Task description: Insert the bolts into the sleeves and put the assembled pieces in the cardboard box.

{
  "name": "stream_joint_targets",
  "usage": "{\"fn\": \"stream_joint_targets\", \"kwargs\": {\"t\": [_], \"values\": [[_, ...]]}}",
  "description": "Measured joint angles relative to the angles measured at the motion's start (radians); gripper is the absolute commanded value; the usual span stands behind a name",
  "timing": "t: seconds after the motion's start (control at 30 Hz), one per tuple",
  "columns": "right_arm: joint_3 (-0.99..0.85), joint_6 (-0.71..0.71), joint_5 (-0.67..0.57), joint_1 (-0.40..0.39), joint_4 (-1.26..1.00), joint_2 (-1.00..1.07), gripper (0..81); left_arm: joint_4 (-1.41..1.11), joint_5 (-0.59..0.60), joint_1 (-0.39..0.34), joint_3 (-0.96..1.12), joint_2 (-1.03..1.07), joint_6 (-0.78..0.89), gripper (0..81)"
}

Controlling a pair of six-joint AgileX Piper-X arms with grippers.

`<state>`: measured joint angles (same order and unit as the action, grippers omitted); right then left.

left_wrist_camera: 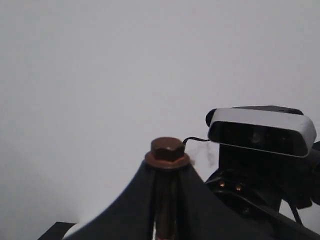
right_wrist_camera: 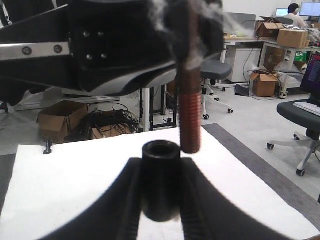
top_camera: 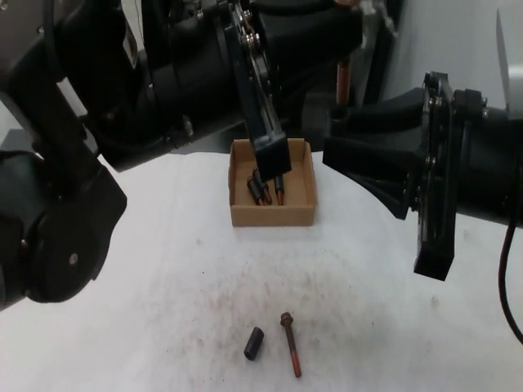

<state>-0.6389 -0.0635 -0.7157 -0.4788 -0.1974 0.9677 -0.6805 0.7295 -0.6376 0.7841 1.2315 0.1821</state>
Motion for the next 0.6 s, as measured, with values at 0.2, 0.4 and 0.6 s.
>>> {"fn": "stream_joint_targets", "kwargs": {"t": [0.2,0.4,0.6], "values": [[0.0,0.0,0.036,0.0,0.059,0.0,0.8,0.02,0.013,-0.002,0.0,-0.025,-0.051,0.4],[0.0,0.0,0.051,0.0,0.079,0.0,0.8,0.153,0.013,-0.002,0.002,-0.056,-0.105,0.4],[0.0,0.001,0.054,0.0,0.071,0.0,0.8,0.211,0.013,-0.002,0.002,-0.058,-0.131,0.4]]}}
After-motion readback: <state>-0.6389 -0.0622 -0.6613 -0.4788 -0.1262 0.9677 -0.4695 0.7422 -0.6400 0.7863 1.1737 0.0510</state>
